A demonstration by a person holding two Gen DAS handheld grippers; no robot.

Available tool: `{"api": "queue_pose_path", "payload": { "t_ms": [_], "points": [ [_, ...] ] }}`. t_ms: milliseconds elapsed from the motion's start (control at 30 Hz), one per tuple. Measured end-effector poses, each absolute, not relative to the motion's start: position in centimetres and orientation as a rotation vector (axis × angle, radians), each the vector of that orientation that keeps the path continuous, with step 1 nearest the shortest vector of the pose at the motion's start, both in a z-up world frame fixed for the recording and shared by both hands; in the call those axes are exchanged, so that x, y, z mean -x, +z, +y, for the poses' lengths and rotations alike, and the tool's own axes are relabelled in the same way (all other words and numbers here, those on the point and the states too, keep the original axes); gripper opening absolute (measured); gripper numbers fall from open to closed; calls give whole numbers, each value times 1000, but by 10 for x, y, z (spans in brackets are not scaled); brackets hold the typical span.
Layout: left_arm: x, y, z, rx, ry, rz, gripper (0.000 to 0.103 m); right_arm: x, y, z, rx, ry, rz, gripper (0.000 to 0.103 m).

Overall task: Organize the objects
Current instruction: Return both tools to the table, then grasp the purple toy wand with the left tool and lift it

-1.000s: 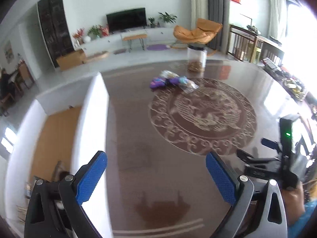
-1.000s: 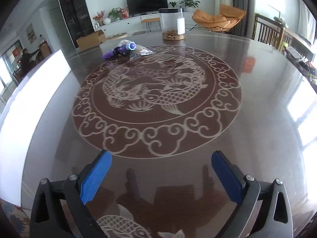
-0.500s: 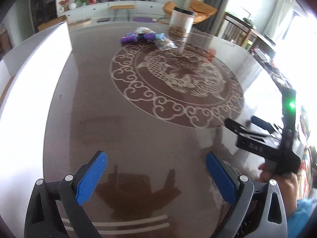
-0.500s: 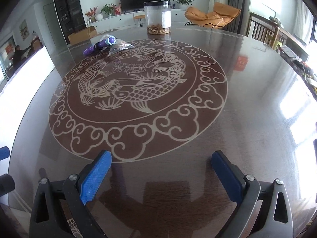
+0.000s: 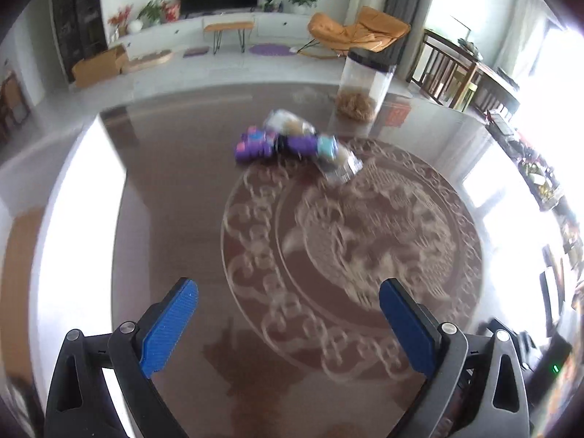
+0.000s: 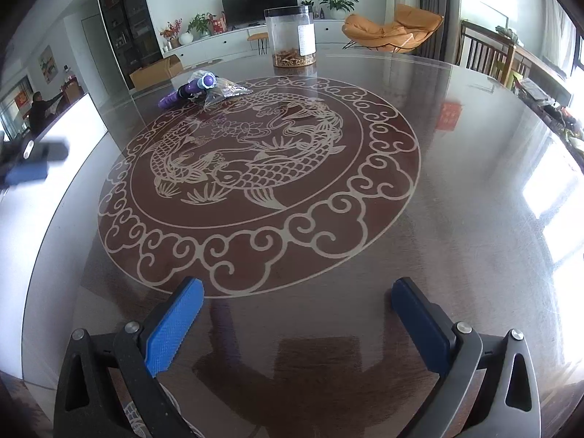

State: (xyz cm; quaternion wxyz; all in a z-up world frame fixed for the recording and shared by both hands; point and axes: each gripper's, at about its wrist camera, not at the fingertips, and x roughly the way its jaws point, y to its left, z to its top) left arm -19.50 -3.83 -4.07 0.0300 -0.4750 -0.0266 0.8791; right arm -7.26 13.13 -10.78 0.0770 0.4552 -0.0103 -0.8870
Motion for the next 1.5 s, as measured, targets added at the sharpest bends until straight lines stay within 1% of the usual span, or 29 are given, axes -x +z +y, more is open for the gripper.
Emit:
{"api": "queue_pose_path", "payload": {
  "t_ms": [67,133,167,267,333,467,533,633,767,867,967,1000,1033,1067,1167,1200,1233,1400,1500],
  "points": [
    [225,-43,-39,1464,2705,0,101,72,-108,132,-1363,-2657,-34,103],
    [258,-53,-42,1510,2680,18,101,72,-108,132,-1364,-2658,-30,103],
    [269,-55,-44,1532,2691,-7,101,72,-108,132,-1365,-2658,-28,103],
    [311,-58,-50,1531,2756,-189,101,72,-107,132,-1365,-2658,-26,103],
    [338,-62,-49,1524,2825,-268,101,72,-107,132,-1366,-2658,-24,103],
    [375,-83,-44,1575,2895,-334,101,72,-107,132,-1364,-2658,-27,103],
    [378,-95,-44,1644,2908,-322,101,71,-107,133,-1361,-2657,-34,103],
    [360,-105,-49,1659,2914,-338,101,70,-107,133,-1358,-2657,-39,103],
    [350,-107,-55,1615,2930,-276,101,70,-107,134,-1360,-2658,-32,103],
    [360,-118,-60,1700,2872,-324,102,70,-107,133,-1366,-2659,-20,103],
    [360,-123,-49,1701,2891,-212,103,70,-107,134,-1364,-2657,-25,103],
    [357,-123,-46,1685,2889,-197,102,70,-106,134,-1362,-2657,-30,103],
    [353,-121,-43,1645,2904,-183,86,70,-106,134,-1360,-2656,-35,103],
    [345,-117,-39,1591,2917,-153,61,70,-106,135,-1359,-2656,-37,103],
    [322,-113,-34,1538,2897,-109,27,70,-106,134,-1359,-2656,-36,103],
    [312,-112,-35,1523,2893,-105,22,70,-106,134,-1360,-2656,-35,103],
    [300,-113,-36,1517,2895,-87,21,70,-106,134,-1360,-2656,-34,103],
    [219,-112,-42,1491,2889,-78,21,71,-106,134,-1361,-2655,-33,103],
    [176,-110,-34,1482,2874,-37,21,70,-106,135,-1360,-2655,-36,103]
  ]
}}
